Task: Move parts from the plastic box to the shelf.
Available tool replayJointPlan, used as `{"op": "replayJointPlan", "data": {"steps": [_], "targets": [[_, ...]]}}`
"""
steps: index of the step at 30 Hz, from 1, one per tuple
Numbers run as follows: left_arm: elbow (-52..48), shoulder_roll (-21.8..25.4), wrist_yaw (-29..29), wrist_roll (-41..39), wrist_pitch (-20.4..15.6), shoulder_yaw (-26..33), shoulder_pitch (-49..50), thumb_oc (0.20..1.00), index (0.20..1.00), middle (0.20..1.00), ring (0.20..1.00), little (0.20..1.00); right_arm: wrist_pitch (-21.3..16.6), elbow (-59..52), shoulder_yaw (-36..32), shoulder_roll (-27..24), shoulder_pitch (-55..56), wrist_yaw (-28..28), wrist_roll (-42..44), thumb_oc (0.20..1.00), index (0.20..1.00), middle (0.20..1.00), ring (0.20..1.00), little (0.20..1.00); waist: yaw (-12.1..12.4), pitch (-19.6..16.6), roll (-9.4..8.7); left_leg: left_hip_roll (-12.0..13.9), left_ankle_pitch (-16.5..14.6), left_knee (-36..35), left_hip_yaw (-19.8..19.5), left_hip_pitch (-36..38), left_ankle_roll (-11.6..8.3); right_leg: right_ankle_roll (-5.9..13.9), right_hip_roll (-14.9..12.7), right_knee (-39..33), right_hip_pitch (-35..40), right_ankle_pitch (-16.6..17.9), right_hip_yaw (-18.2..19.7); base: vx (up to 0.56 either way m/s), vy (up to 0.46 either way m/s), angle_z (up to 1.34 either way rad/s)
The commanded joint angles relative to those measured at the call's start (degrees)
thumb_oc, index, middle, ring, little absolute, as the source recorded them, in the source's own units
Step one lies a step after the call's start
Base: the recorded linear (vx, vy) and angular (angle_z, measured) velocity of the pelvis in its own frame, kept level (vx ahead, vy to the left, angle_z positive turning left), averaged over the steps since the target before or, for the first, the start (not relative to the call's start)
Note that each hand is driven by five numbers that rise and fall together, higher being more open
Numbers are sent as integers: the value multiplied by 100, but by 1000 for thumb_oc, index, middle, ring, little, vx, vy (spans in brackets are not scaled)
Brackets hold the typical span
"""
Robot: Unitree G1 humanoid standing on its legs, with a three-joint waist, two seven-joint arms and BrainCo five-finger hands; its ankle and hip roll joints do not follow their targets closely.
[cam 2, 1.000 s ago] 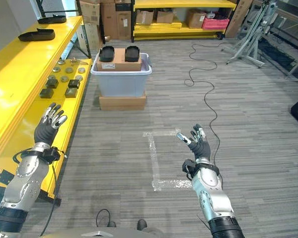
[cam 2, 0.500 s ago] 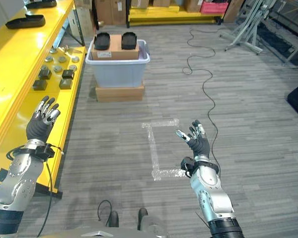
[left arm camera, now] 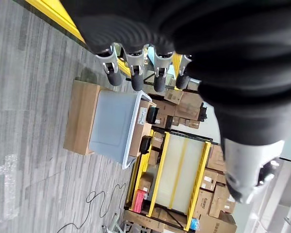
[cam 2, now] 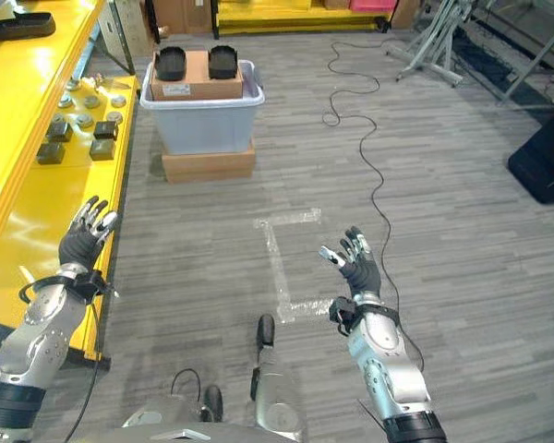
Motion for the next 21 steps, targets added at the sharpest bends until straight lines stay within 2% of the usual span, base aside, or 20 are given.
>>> {"op": "replayJointPlan", "data": {"steps": [1,2,3,5,6,7,8,11,13,15,16,18,19,21], "targets": [[-520,183,-128,95,-557,-28,110,1000,1000,1000,1000,1000,-355,-281,-205,-276,-256,273,129,1000,1000,1000,1000,1000,-52,-433,26,299,-272,-108,-663,577,-166,349,98,-313,209,845,-111,409,-212,22],[-534,180,-124,90,-563,-32,126,1000,1000,1000,1000,1000,-354,-274,-202,-302,-270,278,147,1000,1000,1000,1000,1000,-59,-464,36,373,-240,-98,-669,631,-223,328,123,-233,233,775,-115,453,-250,20],[-527,184,-99,22,-567,-46,130,1000,1000,1000,1000,1000,-277,-279,-222,-418,-323,225,228,1000,1000,1000,1000,1000,-94,-567,66,615,-80,-76,-592,716,-361,212,240,-55,351,599,-81,469,-271,23],[-512,173,-32,-167,-569,-53,128,1000,1000,1000,1000,1000,-242,-212,-189,-476,-427,155,276,1000,1000,1000,1000,1000,-90,-617,87,864,253,73,-509,770,-501,121,301,205,397,515,-145,394,-242,36],[-526,161,26,-408,-535,-57,133,1000,1000,1000,1000,1000,-172,-177,-164,-555,-522,149,363,1000,1000,1000,1000,1000,-91,-644,97,1080,599,366,-384,700,-619,7,380,322,509,392,-198,417,-291,30],[-517,138,91,-574,-563,-61,118,1000,1000,1000,1000,1000,-144,-127,-134,-624,-608,148,395,1000,1000,1000,1000,1000,-93,-662,82,1308,965,938,-219,567,-716,-134,449,348,645,267,-242,632,-486,22],[-489,38,218,-559,-577,-59,62,1000,1000,1000,1000,1000,-90,-76,-73,-678,-687,102,354,1000,1000,1000,1000,1000,-81,-656,21,1588,1463,2278,-88,63,-800,-388,582,352,854,94,-226,501,-429,0],[-395,-14,274,-558,-621,-63,23,1000,1000,1000,1000,1000,-95,-9,-123,-725,-583,137,396,1000,1000,1000,1000,1000,-89,-583,-27,1688,1702,3898,-226,-915,-836,-628,741,366,1051,-9,-188,313,-277,-18],[-246,-55,173,-565,-594,-76,-50,1000,1000,1000,1000,1000,-165,133,-196,-706,-454,186,398,1000,1000,1000,1000,1000,-52,-421,-19,1448,1563,4552,-368,-1901,-658,-718,891,364,1352,-94,-90,324,-158,-21],[-175,-83,60,-416,-672,-26,-37,1000,1000,1000,1000,1000,-217,205,-254,-643,-362,250,343,1000,1000,1000,1000,1000,-5,-317,-53,1266,1407,4170,-214,-2136,-533,-714,932,326,1559,-156,13,382,-35,28],[-188,-72,35,-382,-718,21,1,1000,1000,1000,1000,1000,-227,219,-261,-601,-335,279,261,1000,1000,1000,1000,1000,34,-294,-53,1144,1364,3397,12,-2131,-500,-685,930,332,1634,-237,2,456,84,4],[-347,-31,61,-457,-700,145,104,1000,1000,1000,1000,1000,-211,204,-255,-558,-311,263,123,1000,1000,1000,1000,1000,160,-298,3,878,1699,1561,184,-2106,-608,-602,921,333,1787,-377,-60,458,137,-33],[-393,-34,72,-464,-671,176,130,1000,1000,1000,1000,1000,-219,208,-246,-558,-307,257,94,1000,1000,1000,1000,1000,200,-303,26,811,1791,1166,179,-2101,-638,-576,923,338,1826,-408,-76,490,167,-22],[-556,-41,111,-483,-649,270,275,1000,1000,1000,1000,1000,-225,173,-207,-593,-300,208,60,1000,1000,1000,1000,1000,378,-371,223,689,2431,-735,276,-2132,-822,-494,1026,415,1991,-527,-180,607,189,-24]]}}
